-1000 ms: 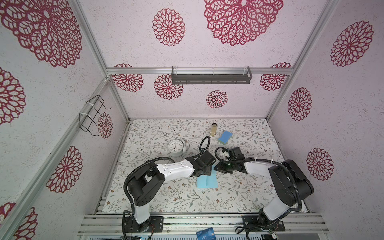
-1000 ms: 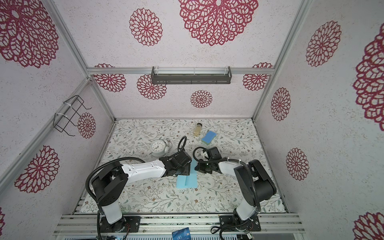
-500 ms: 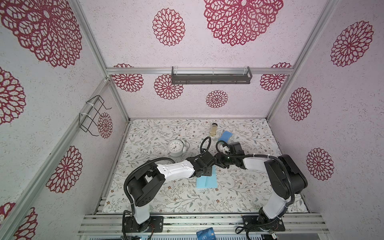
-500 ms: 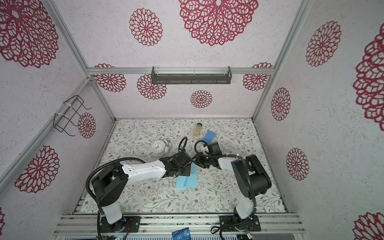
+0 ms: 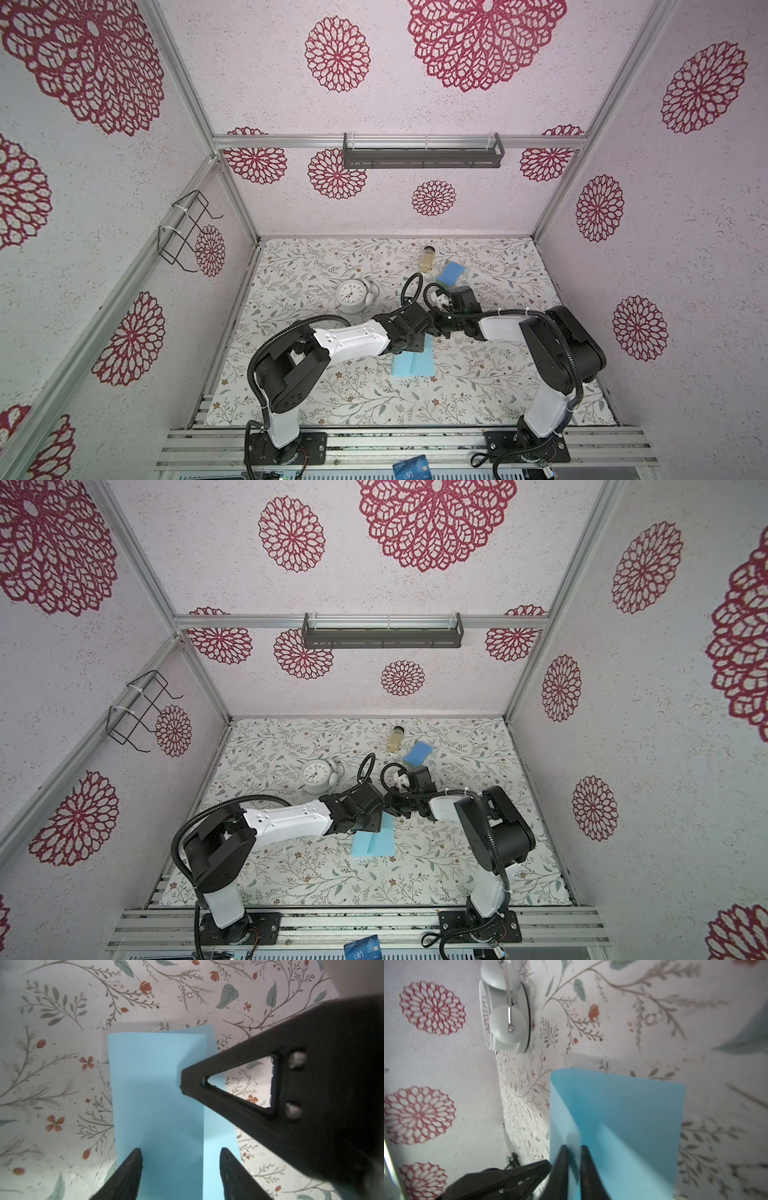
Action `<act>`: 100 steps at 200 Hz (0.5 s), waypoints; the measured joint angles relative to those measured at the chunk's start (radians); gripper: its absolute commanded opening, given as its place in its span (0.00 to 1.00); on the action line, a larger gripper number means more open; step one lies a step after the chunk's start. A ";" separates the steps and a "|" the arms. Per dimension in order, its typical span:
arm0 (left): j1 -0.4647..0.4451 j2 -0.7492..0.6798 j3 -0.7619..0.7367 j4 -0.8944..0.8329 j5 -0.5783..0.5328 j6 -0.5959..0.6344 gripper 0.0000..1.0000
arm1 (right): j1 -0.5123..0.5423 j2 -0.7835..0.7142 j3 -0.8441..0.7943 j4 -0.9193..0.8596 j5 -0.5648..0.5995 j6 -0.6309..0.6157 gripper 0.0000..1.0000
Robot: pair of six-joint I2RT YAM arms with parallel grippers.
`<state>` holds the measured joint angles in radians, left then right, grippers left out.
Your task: Fold a paper plane with a square sheet of paper (fold left side to right side)
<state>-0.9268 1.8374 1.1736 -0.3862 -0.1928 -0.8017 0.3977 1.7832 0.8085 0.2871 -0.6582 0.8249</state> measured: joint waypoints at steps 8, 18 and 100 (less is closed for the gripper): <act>0.000 0.000 0.010 -0.002 0.001 0.012 0.68 | 0.000 0.000 0.000 -0.002 -0.003 -0.012 0.00; 0.003 -0.003 0.023 -0.006 0.003 0.030 0.71 | 0.000 0.000 0.000 -0.008 -0.004 -0.023 0.00; 0.175 -0.183 -0.070 0.038 0.192 0.174 0.73 | -0.005 -0.001 0.074 -0.177 0.026 -0.196 0.00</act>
<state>-0.7513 1.6543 1.1038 -0.3481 -0.0010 -0.6277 0.3927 1.7821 0.8822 0.1101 -0.6327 0.6292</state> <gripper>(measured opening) 0.732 0.050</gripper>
